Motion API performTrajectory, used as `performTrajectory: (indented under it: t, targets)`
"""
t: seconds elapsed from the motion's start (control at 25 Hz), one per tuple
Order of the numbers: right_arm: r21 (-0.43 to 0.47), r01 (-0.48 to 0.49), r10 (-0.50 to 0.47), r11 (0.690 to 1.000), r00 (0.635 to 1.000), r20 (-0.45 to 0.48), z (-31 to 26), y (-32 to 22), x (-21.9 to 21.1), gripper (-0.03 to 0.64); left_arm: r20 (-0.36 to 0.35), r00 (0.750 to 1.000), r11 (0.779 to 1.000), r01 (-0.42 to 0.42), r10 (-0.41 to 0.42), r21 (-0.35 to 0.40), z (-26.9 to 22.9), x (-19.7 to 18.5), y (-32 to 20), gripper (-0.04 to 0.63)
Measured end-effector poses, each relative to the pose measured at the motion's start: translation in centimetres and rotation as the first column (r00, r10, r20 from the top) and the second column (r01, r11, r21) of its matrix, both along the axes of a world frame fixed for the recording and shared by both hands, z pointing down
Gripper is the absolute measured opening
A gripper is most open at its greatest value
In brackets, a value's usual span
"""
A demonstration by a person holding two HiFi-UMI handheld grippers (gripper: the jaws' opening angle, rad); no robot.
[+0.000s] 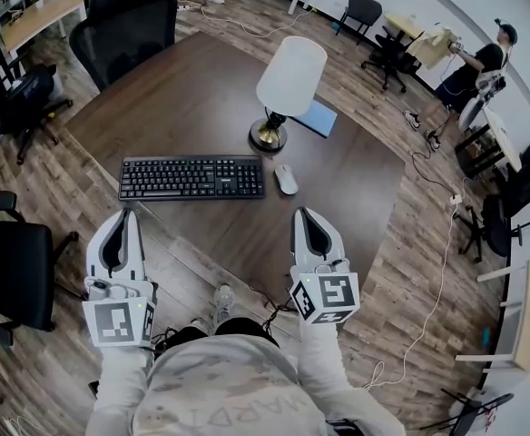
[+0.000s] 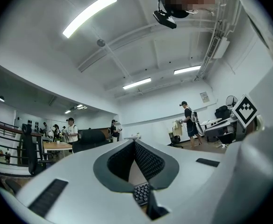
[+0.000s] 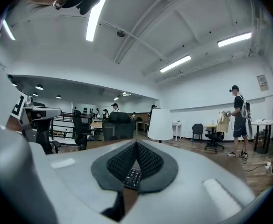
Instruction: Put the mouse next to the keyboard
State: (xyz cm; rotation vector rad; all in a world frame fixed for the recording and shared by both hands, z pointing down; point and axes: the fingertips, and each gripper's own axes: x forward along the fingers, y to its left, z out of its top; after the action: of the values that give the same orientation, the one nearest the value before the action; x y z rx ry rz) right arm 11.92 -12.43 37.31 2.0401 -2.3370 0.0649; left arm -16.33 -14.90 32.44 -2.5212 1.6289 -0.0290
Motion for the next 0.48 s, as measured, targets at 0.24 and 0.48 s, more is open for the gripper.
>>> performTrajectory:
  t: [0.24,0.48]
  targets:
    - [0.039,0.001,-0.001,0.999,1.0,0.006,-1.7,2.2,-0.9,0.009,-0.005,1.0,1.0,-0.006,0.006,0.01,-0.5,-0.8,1.6,0.006]
    - [0.095,0.01,-0.009,0.995,1.0,-0.008,-3.4,4.0,-1.9,0.01,-0.008,1.0,1.0,-0.013,0.013,0.022,-0.6,-1.6,2.9,0.006]
